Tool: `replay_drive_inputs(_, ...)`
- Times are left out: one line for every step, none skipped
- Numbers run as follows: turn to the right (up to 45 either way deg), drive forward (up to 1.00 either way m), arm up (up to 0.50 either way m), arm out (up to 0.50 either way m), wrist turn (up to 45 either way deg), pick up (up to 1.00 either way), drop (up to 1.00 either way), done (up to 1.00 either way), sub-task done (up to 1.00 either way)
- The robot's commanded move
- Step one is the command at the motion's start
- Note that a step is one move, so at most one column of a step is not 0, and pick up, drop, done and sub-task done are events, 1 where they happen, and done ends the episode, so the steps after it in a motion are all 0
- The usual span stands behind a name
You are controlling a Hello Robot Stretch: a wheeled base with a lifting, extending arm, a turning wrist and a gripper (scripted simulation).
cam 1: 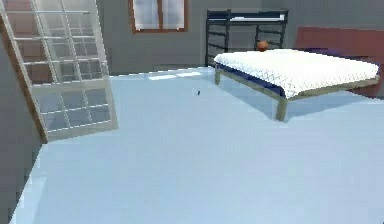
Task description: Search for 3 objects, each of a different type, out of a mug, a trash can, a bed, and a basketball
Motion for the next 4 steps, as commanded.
replay_drive_inputs(0.0,0.3,0.0,0.0,0.0,0.0,0.0,0.0,0.0)
replay_drive_inputs(27.0,0.0,0.0,0.0,0.0,0.0,0.0,0.0,0.0)
replay_drive_inputs(0.0,0.65,0.0,0.0,0.0,0.0,0.0,0.0,0.0)
replay_drive_inputs(39.0,0.0,0.0,0.0,0.0,0.0,0.0,0.0,0.0)
